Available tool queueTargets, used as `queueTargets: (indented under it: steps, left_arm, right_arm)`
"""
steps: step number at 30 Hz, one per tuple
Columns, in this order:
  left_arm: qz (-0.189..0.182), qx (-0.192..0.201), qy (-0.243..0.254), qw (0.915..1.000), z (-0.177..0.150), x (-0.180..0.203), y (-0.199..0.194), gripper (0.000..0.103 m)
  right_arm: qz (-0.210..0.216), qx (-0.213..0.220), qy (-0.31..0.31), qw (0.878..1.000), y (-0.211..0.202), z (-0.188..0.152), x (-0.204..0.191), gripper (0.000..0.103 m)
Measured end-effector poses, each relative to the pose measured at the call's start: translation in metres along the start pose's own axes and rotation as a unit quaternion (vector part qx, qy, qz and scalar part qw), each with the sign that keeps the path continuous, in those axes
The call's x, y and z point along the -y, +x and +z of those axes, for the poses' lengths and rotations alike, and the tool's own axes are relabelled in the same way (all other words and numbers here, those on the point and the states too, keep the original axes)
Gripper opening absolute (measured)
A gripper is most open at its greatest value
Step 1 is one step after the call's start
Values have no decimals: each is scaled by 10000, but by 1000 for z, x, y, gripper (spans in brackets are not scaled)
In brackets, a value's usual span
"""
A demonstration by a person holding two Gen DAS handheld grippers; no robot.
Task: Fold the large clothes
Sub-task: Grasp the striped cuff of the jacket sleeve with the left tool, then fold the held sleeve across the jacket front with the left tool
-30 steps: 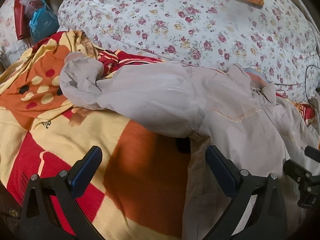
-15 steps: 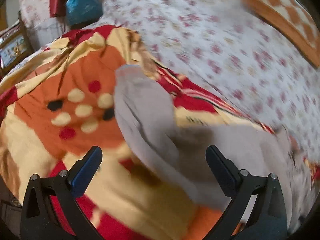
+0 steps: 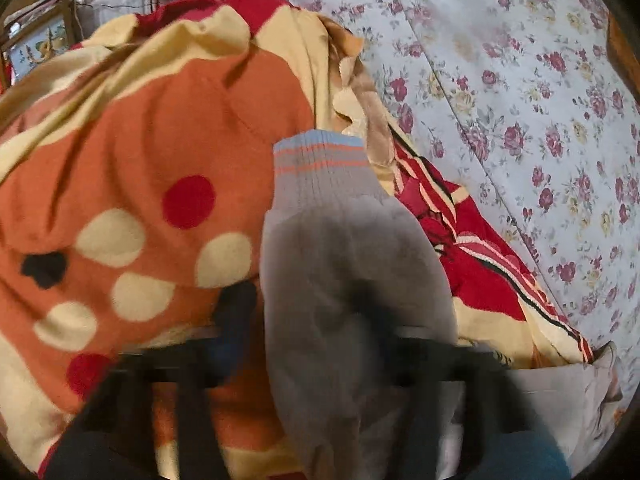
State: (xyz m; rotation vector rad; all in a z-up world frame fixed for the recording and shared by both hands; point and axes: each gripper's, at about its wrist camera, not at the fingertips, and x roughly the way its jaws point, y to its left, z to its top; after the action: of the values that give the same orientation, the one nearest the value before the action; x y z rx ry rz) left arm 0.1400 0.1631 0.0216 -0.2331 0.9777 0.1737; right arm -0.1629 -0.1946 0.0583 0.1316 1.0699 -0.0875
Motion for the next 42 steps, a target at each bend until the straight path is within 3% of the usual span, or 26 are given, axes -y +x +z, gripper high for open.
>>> queueTargets:
  steps: [5, 11, 15, 18, 23, 26, 29, 33, 37, 40, 42]
  left_arm:
    - [-235, 195, 55, 9995, 4, -1, -23, 1]
    - [-409, 772, 439, 9952, 16, -1, -93, 1]
    - [-746, 1083, 585, 9896, 15, 9, -146, 1]
    - [-1133, 1401, 1079, 9777, 2, 43, -193, 1]
    - [-2028, 1661, 1888, 9464, -38, 119, -254, 1]
    - [-2489, 1481, 2410, 9263, -75, 179, -262, 1]
    - [-2779, 1126, 2773, 9128, -119, 230, -252, 1]
    - [-3102, 434, 2940, 9030, -180, 281, -224, 1]
    - [-3100, -29, 3187, 8957, -229, 312, -197, 1]
    - [-3066, -249, 3454, 8866, -246, 318, -193, 21]
    - [-3040, -260, 3518, 8850, -244, 308, -198, 43]
  right_arm:
    - [58, -66, 110, 9999, 3, -3, 7, 102]
    - [150, 63, 277, 9995, -8, -5, 15, 102]
    - [202, 175, 324, 9991, -19, -5, 18, 102]
    - [108, 305, 373, 9988, -30, -6, 27, 102]
    - [-39, 509, 708, 9962, -48, -10, 55, 102]
    - [-115, 572, 905, 9942, -56, -15, 74, 102]
    - [-229, 581, 1044, 9926, -60, -20, 91, 102]
    - [-415, 484, 1278, 9898, -60, -27, 118, 102]
    - [-473, 338, 1595, 9855, -57, -38, 142, 102]
    - [-419, 302, 1703, 9840, -56, -42, 149, 102]
    - [-430, 315, 1666, 9846, -57, -41, 149, 102]
